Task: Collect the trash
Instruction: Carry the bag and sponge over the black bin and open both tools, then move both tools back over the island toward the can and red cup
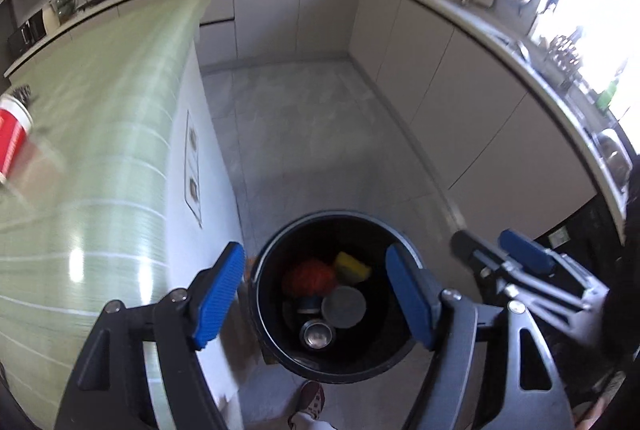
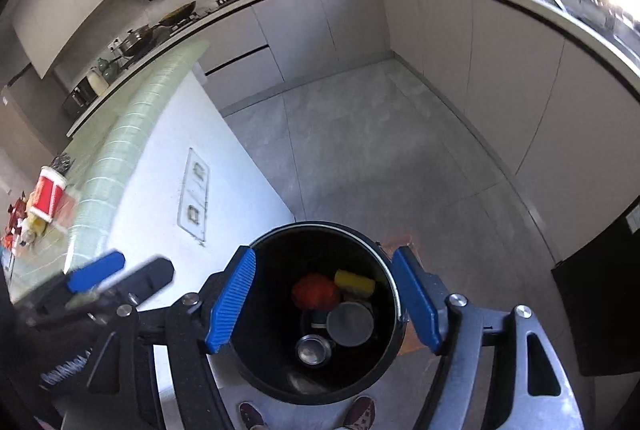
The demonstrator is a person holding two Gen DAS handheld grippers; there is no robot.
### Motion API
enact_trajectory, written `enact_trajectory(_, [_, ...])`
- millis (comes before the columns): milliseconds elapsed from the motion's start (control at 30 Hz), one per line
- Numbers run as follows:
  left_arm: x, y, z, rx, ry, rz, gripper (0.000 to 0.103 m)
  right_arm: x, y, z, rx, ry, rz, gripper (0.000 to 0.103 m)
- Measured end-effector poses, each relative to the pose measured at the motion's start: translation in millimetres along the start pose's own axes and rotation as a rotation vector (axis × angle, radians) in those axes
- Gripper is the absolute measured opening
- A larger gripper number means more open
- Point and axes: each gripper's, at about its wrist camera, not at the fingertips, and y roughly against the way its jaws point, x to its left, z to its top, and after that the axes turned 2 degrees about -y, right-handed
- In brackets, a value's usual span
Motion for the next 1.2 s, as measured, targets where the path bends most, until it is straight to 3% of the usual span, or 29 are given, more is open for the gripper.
enact_trajectory(167, [33,47,6,-0.073,-0.005,0.008,0.075,44,41,4,-0.092,0.056,-0.025,0.076])
enact_trajectory(267, [76,72,4,-0.106,0.030,0.038,0.075,89,71,4,-0.200,0.152,-0.044,0.090])
enact_trajectory(300, [98,81,1,-0.120,0.048,0.060,0.075,106,81,5,-0.232,0.162,-0.004,0.100])
enact_trajectory(333, [112,87,0,-0.130,0.061,0.077,0.075,115,84,8,-0.231,0.146,0.063,0.103])
enact_trajectory(400, [151,98,-6,-0.147,0.097,0.121,0.075,128,76,14,-0.147,0.053,0.234,0.103])
enact_trajectory(433, [165,101,-12,-0.151,0.113,0.137,0.075,134,70,15,-0.119,0.008,0.268,0.103])
enact_trajectory(500, [195,106,-20,-0.162,0.152,0.166,0.075,154,65,15,-0.108,-0.001,0.242,0.103])
enact_trajectory(633, [264,128,-30,-0.189,0.208,0.235,0.075,230,74,5,-0.152,0.121,0.201,0.103])
enact_trajectory(733, [310,142,-38,-0.204,0.234,0.274,0.075,278,71,-5,-0.179,0.168,0.116,0.103])
enact_trajectory(867, [363,156,-51,-0.218,0.259,0.309,0.075,319,65,-10,-0.190,0.162,0.076,0.103])
enact_trajectory(967, [391,159,-54,-0.212,0.266,0.326,0.075,340,67,-10,-0.229,0.157,-0.004,0.103])
enact_trajectory(1100, [420,164,-57,-0.204,0.283,0.325,0.075,376,72,-14,-0.298,0.196,-0.188,0.103])
enact_trajectory(1167, [427,164,-55,-0.204,0.284,0.325,0.075,390,64,-16,-0.238,0.217,-0.135,0.103])
enact_trajectory(1200, [430,164,-54,-0.208,0.285,0.324,0.075,392,60,-17,-0.203,0.195,-0.015,0.103])
